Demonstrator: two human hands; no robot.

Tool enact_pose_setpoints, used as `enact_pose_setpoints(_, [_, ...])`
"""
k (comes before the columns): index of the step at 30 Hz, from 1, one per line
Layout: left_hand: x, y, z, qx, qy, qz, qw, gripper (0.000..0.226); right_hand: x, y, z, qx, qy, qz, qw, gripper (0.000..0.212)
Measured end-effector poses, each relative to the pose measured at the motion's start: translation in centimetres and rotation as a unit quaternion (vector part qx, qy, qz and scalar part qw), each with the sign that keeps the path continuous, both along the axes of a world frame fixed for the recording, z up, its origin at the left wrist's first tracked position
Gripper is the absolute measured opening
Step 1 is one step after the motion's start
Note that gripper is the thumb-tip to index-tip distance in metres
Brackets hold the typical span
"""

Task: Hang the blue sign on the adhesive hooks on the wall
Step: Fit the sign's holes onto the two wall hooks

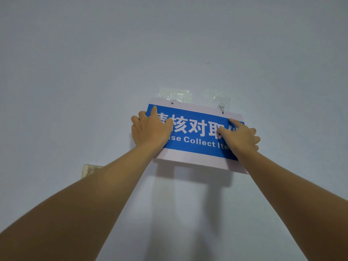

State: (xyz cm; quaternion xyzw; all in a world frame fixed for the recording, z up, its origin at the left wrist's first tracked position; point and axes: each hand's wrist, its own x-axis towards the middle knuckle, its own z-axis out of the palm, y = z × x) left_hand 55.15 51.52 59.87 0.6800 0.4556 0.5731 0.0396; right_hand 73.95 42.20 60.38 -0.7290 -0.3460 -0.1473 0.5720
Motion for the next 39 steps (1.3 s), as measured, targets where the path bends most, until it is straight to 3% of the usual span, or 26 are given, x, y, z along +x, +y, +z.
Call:
enact_pose_setpoints(11, [-0.5, 0.7, -1.0, -0.022, -0.028, -0.017, 0.999, 0.062, -0.6, -0.3, 0.0, -0.007, -0.027, -0.006, 1.0, 0.062])
enact_pose_setpoints(39, [0.5, 0.5, -3.4, -0.076, 0.045, -0.033, 0.996, 0.081, 0.1, -1.2, -1.9, -0.086, -0.051, 0.005, 0.995, 0.069])
